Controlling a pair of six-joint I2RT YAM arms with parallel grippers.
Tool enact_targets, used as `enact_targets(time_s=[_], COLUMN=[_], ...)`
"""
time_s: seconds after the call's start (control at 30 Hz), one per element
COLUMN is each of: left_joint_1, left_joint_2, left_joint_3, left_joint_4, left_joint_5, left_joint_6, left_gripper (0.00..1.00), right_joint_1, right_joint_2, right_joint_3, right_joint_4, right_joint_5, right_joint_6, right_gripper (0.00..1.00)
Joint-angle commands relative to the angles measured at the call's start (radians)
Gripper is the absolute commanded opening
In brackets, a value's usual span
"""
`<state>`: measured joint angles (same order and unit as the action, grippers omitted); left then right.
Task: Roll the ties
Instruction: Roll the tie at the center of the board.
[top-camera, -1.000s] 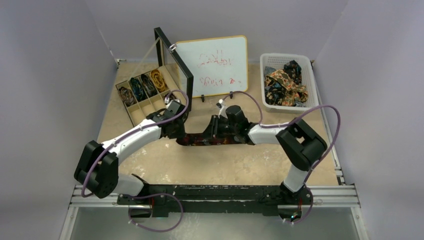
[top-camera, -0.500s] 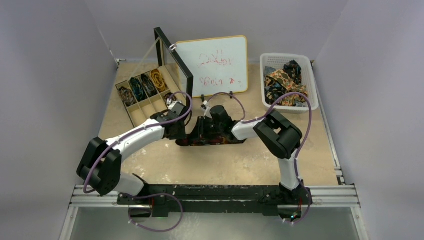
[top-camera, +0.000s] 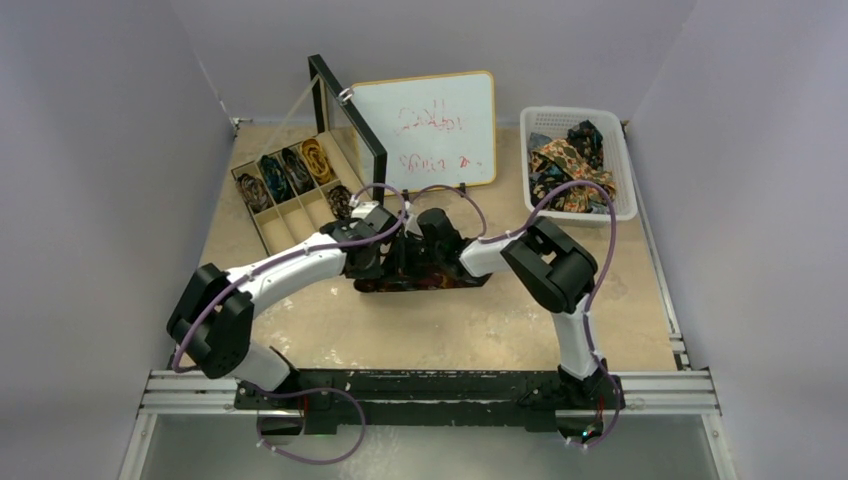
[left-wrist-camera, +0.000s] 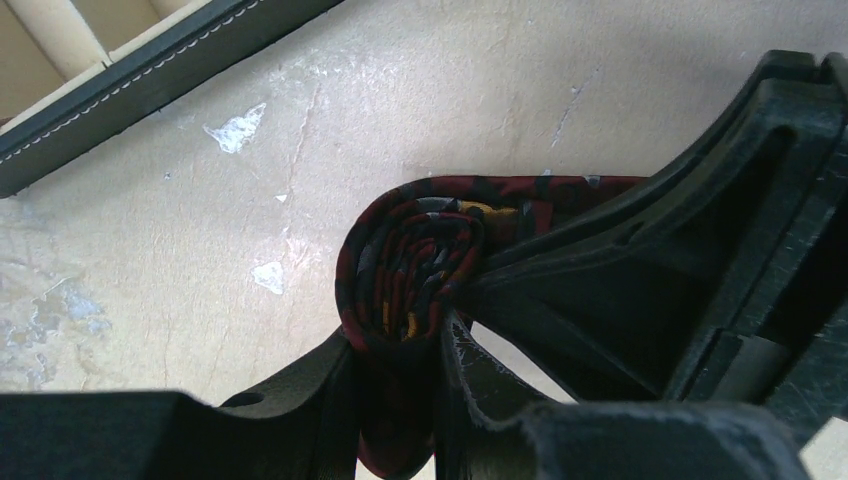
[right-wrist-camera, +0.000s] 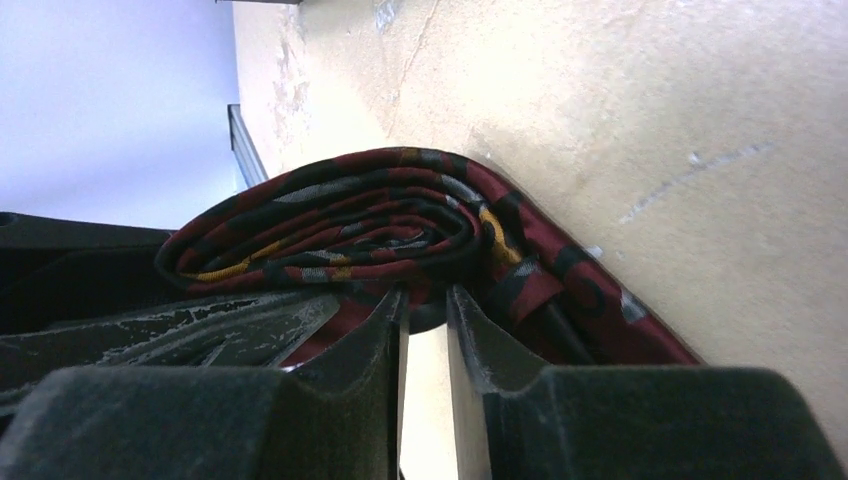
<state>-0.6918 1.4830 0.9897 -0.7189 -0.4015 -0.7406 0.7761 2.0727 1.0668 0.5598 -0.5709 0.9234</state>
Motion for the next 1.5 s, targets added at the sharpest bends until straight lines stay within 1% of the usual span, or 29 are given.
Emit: enact_targets(time_s=[0.0, 0.2, 0.27, 0.4, 0.57, 0.67, 0.73, 0.8, 0.9, 1.07, 1.1, 1.2, 1.37, 1.47], left_joint_1=[-0.047, -0.107, -0.129, -0.167, -0.218, -0.237, -0.245, -0.245, -0.245, -0.239, -0.235, -0.215, -0.153, -0.127], left_joint_2=[0.046, 0.134, 0.178, 0.260, 0.361, 0.404, 0.433, 0.454, 0.472, 0.469, 0.466, 0.430, 0.285, 0.179], left_joint_3=[0.078, 0.149, 0.187, 0.258, 0.376, 0.433, 0.465, 0.488, 0.499, 0.492, 0.490, 0.472, 0.382, 0.320], left_joint_4=[-0.068, -0.132, -0.151, -0.201, -0.256, -0.260, -0.252, -0.229, -0.179, -0.091, -0.075, -0.032, 0.081, 0.121], left_joint_5=[-0.107, -0.171, -0.183, -0.206, -0.221, -0.208, -0.185, -0.146, -0.087, 0.026, 0.051, 0.117, 0.220, 0.262], left_joint_6=[-0.055, -0.111, -0.123, -0.150, -0.162, -0.150, -0.140, -0.118, -0.087, -0.039, -0.033, -0.036, -0.036, -0.034], left_gripper=[0.20, 0.20, 0.21, 0.23, 0.32, 0.42, 0.50, 0.54, 0.59, 0.65, 0.66, 0.66, 0.68, 0.69], right_joint_1=[-0.053, -0.138, -0.164, -0.216, -0.253, -0.262, -0.265, -0.269, -0.278, -0.298, -0.304, -0.322, -0.331, -0.331], right_joint_2=[-0.130, -0.269, -0.315, -0.388, -0.454, -0.485, -0.510, -0.539, -0.588, -0.658, -0.670, -0.708, -0.741, -0.739], right_joint_3=[-0.047, -0.146, -0.197, -0.306, -0.404, -0.441, -0.464, -0.480, -0.490, -0.474, -0.469, -0.460, -0.432, -0.412], right_joint_4=[-0.047, -0.174, -0.181, -0.154, -0.146, -0.146, -0.145, -0.152, -0.181, -0.272, -0.289, -0.314, -0.313, -0.240], right_joint_5=[0.000, 0.126, 0.155, 0.166, 0.165, 0.159, 0.155, 0.161, 0.182, 0.260, 0.270, 0.291, 0.284, 0.238], right_joint_6=[-0.026, -0.079, -0.077, -0.070, -0.085, -0.092, -0.093, -0.095, -0.105, -0.148, -0.154, -0.188, -0.261, -0.392], right_gripper=[0.25, 0.34, 0.35, 0.36, 0.38, 0.39, 0.41, 0.42, 0.46, 0.54, 0.55, 0.63, 0.78, 0.82])
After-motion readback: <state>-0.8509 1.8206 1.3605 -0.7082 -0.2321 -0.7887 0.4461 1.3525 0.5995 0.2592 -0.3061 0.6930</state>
